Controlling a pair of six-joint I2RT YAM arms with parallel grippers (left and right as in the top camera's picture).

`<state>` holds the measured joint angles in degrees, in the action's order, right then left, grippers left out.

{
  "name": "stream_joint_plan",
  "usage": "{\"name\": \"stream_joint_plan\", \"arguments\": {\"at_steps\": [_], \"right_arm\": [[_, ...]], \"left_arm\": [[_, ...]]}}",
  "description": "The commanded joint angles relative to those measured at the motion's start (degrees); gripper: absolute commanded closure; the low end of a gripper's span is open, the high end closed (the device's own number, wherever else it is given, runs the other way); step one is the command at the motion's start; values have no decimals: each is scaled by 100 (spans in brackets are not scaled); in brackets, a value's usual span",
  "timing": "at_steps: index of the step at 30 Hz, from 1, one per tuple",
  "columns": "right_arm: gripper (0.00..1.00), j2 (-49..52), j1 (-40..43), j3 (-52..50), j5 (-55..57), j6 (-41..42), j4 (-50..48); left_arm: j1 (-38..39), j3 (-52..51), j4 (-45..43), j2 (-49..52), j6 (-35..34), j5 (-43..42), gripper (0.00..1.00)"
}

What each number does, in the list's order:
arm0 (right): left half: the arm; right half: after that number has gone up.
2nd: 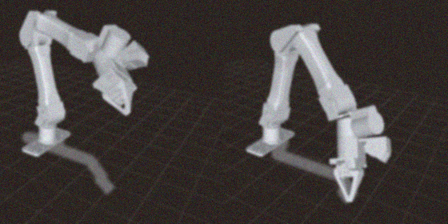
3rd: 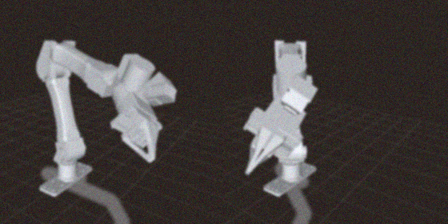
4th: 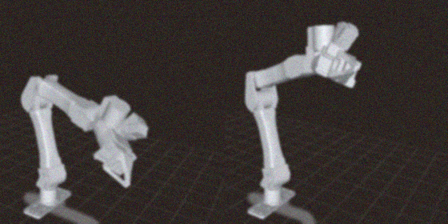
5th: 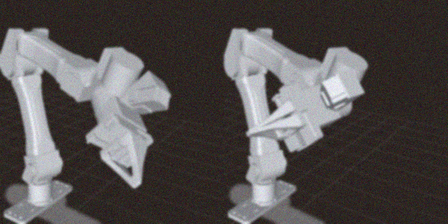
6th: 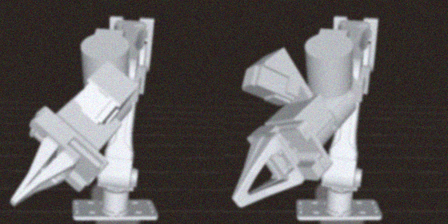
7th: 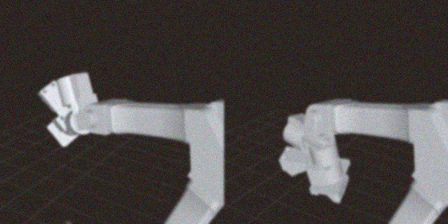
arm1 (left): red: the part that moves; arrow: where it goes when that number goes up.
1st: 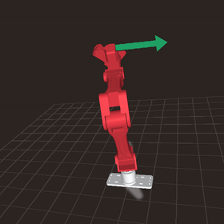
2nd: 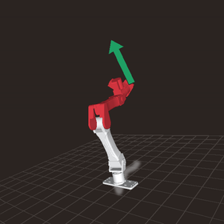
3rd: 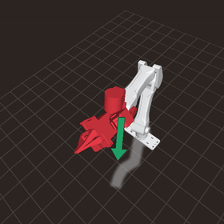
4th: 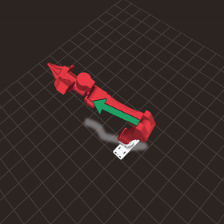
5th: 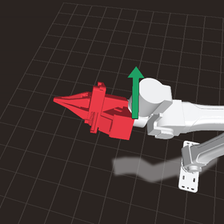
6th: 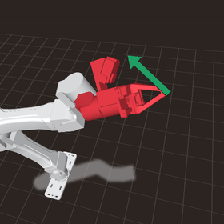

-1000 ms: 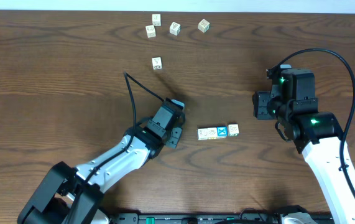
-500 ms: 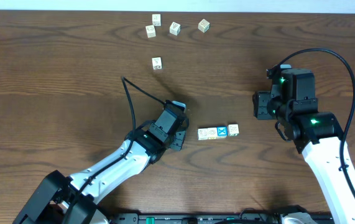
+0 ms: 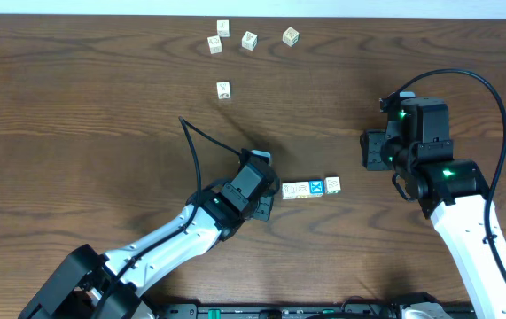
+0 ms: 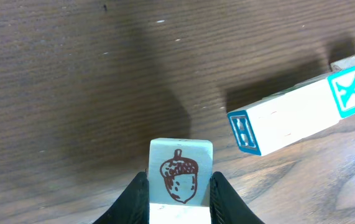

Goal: Lift 5 blocks
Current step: 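Carry the acorn block right and set it left of the row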

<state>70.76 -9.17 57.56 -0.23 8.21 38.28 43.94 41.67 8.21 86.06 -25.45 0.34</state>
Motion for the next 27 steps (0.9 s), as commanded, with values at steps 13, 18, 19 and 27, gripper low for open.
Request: {"name": "stream_joint_plan", "arguments": {"at_steps": [13,18,19,27], "right_arm": [[48,-35,61,-35,33,-57,-11],[47,-35,61,-37,35,-57,-9],[47,-35,61,-37,35,-57,-9],[48,-35,61,-37,35,-57,-9]], "left_arm": [[105,101,-385,203,-640,28,88],[105,101,-555,413,-638,31,89],[103,101,-555,431,-638,33,88],[105,101,-573,450,-675,35,89]]}}
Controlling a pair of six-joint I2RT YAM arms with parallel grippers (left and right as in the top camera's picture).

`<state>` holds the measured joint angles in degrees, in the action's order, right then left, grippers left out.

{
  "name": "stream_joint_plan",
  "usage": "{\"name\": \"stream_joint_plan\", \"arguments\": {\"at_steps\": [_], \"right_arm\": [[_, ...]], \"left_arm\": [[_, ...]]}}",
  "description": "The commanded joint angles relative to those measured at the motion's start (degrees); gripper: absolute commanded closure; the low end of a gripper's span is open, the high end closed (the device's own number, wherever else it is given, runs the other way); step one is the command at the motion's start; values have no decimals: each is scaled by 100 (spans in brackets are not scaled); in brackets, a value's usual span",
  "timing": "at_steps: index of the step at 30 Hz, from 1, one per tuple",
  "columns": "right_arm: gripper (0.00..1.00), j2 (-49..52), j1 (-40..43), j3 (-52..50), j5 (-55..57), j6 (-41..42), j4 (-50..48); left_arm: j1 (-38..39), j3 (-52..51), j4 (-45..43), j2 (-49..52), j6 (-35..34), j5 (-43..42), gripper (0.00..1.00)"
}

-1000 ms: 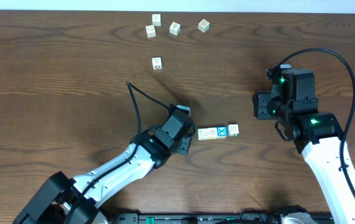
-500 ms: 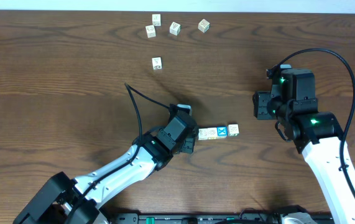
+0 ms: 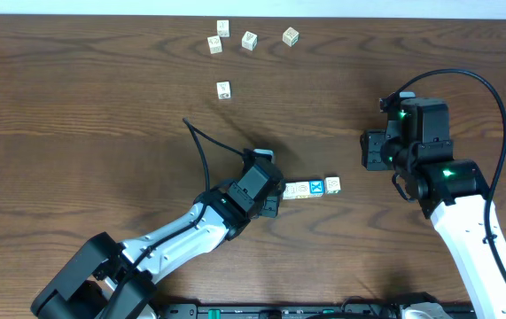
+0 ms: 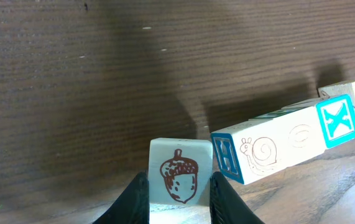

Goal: Lift 5 blocks
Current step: 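Carry the acorn block right and set it left of the row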

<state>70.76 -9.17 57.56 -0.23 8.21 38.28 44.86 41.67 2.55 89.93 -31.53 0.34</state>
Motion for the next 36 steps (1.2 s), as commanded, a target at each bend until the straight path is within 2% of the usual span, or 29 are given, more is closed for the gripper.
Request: {"name": "stream_joint_plan", "arguments": {"at_steps": [1,11,36], "right_arm": [[48,-35,61,-37,35,-57,-9],[48,-35,61,-35,33,-57,-9],[48,-35,61,-37,35,-57,4]], "left_arm": [[13,101,-9,63,-133,35,88],[24,101,-11,63,-568,33,88],[254,101,37,63,-721,487,88]]}}
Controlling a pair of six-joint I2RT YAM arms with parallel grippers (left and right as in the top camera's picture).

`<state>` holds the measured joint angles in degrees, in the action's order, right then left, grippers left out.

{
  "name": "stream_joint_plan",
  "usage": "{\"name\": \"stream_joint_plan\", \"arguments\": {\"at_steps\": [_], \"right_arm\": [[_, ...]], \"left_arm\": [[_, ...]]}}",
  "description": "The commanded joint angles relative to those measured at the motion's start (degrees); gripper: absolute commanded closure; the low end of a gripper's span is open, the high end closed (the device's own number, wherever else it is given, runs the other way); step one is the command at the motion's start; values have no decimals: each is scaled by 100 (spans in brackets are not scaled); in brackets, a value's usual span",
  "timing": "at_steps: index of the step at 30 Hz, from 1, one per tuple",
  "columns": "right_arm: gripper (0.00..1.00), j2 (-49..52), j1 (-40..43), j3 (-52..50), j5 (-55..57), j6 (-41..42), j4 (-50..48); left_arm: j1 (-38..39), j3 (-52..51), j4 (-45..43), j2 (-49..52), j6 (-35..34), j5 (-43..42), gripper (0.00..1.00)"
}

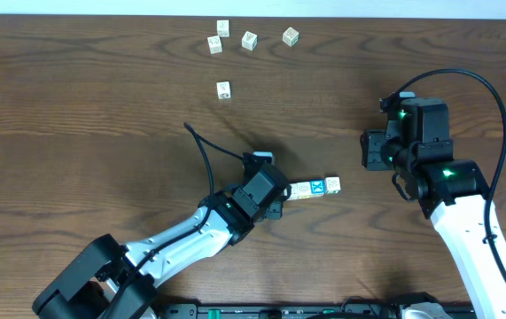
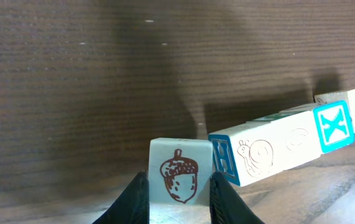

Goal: Lift 5 blocks
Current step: 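Carry the acorn block right and set it left of the row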

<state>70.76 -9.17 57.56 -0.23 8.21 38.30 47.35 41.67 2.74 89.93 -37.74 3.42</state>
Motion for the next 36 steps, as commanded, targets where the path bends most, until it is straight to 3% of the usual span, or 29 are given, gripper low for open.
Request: {"name": "stream_joint_plan", "arguments": {"at_steps": [1,10,16,36], "right_arm": [[48,-35,61,-37,35,-57,2],[48,-35,61,-37,35,-57,2],[48,-35,61,-35,35,-57,0],[48,-35,61,-37,37,-57,-11]], "left_arm": [[4,101,17,66,-120,181,87],[4,101,11,66,-168,175,83],[26,101,-9,63,-203,175,70],[26,101,-7,63,-201,26,62]]}}
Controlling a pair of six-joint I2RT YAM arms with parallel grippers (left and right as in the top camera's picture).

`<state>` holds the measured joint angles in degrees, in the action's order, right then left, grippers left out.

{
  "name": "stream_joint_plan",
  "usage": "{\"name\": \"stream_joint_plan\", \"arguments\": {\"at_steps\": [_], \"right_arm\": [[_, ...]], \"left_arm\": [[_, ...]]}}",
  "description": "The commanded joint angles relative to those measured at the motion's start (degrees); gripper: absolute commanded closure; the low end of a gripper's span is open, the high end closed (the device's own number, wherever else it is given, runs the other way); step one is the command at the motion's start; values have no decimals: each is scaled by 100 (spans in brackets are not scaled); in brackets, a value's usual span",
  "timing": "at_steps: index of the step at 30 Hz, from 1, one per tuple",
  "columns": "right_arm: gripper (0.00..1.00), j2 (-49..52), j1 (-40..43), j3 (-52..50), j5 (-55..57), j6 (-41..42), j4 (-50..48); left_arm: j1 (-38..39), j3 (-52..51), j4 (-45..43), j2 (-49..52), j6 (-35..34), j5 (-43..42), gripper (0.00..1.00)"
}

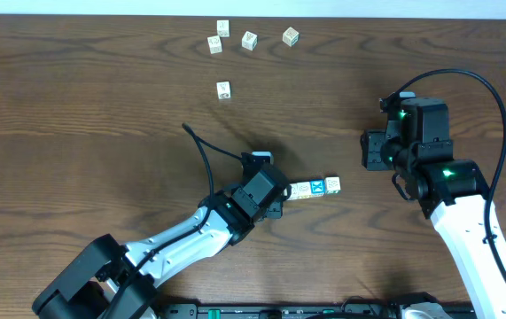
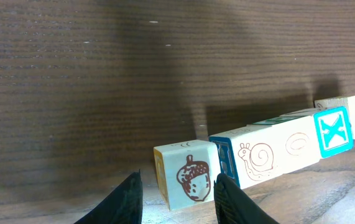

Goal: Lift 5 blocks
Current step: 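Carry the acorn block right and set it left of the row, then move the right gripper down toward the right end of the row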

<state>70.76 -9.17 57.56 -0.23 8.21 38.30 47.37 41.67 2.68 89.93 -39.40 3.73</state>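
The acorn block (image 2: 189,177) stands on the table, slightly turned, its side against the left end of a row of blocks (image 2: 270,149) that includes a blue X block (image 2: 332,130). My left gripper (image 2: 178,186) is open around the acorn block, with a gap between each finger and the block. In the overhead view the left gripper (image 1: 275,197) covers the row's left end (image 1: 299,190). My right gripper (image 1: 372,151) hovers to the right of the row, apart from it; its jaws do not show.
Several loose blocks lie at the back of the table: a cluster (image 1: 249,40) with one at its right (image 1: 291,36), and a single block (image 1: 223,89) nearer. The dark wooden table (image 1: 75,159) stretches to the left.
My left gripper has opened and let go of the acorn block. The block now rests on the table against the row's left end, slightly turned. The right arm has not moved.
My left gripper held the acorn block some way left of the row. Then it had carried the block up beside the row's H-faced end and stayed shut on it there. Now the block sits released at that end.
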Motion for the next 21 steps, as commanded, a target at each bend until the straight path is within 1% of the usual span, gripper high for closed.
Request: {"name": "stream_joint_plan", "arguments": {"at_steps": [1,6,10,11,12,13,20,21], "right_arm": [[48,-35,61,-37,35,-57,-11],[48,-35,61,-35,37,-57,-9],[48,-35,61,-35,37,-59,-2],[48,-35,61,-35,37,-59,-2],[49,-35,61,-37,37,-59,-2],[49,-35,61,-37,37,-59,-2],[49,-35,61,-37,42,-59,-4],[49,-35,61,-37,50,-59,-4]], "left_arm": [[22,101,0,66,-33,-2,62],[22,98,35,63,-33,7,62],[22,101,243,63,-35,391,62],[22,101,251,63,-33,450,65],[22,101,238,61,-26,450,69],[17,101,212,61,-11,446,71],[17,111,216,-63,57,428,71],[17,111,216,-105,109,428,72]]}}
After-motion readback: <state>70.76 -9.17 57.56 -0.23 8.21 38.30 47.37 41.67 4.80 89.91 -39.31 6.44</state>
